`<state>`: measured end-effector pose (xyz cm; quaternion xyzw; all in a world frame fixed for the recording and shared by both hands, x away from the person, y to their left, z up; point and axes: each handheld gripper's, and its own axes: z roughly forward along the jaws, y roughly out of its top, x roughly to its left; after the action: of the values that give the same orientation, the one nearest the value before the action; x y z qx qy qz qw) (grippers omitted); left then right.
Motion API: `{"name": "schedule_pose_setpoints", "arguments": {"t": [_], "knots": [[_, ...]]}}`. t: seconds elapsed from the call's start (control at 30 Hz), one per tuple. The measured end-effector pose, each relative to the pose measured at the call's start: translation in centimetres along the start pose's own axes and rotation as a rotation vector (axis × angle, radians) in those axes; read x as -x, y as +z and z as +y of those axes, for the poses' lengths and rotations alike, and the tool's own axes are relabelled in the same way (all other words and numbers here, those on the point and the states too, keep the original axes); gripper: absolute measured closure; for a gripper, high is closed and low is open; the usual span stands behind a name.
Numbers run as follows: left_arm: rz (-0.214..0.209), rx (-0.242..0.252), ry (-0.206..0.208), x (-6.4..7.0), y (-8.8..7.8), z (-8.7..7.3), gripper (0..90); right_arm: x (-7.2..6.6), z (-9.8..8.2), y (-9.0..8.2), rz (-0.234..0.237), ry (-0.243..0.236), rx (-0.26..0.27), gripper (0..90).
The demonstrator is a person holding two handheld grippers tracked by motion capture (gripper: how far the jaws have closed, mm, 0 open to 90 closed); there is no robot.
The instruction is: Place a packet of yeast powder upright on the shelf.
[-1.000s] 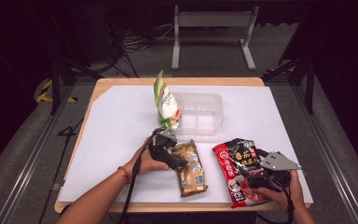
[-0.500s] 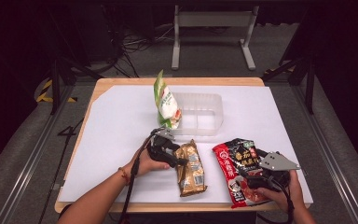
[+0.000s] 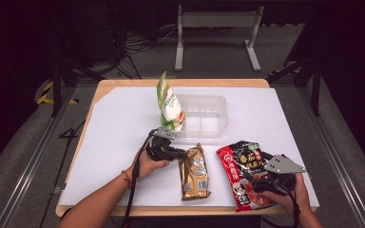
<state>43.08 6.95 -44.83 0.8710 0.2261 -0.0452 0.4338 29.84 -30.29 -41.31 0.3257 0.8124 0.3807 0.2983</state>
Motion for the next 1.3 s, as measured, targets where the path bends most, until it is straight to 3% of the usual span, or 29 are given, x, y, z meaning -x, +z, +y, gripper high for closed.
{"name": "schedule_pose_setpoints", "arguments": {"t": [0.17,0.4,0.7,0.83,1.13,1.3], "knots": [[0.04,0.073,0.044,0.9,-1.4,0.5,88.2,0.1,0.0,0.0,-0.001,0.003,0.001,13.0],[0.054,0.153,0.061,1.8,-3.7,1.1,89.1,0.0,0.0,0.0,-0.001,0.002,0.001,12.9],[0.088,0.184,0.086,2.3,-5.1,1.3,89.2,0.1,0.0,-0.1,-0.003,0.006,0.006,13.0],[0.077,0.205,0.083,2.4,-5.5,1.5,89.3,0.1,0.0,0.0,0.0,0.008,0.004,12.9],[0.094,0.3,0.152,4.2,-7.5,2.7,89.7,0.1,0.0,0.0,-0.002,0.008,0.002,12.9],[0.103,0.315,0.175,4.7,-8.0,3.0,89.7,0.2,0.0,0.0,-0.002,0.015,0.005,12.9]]}}
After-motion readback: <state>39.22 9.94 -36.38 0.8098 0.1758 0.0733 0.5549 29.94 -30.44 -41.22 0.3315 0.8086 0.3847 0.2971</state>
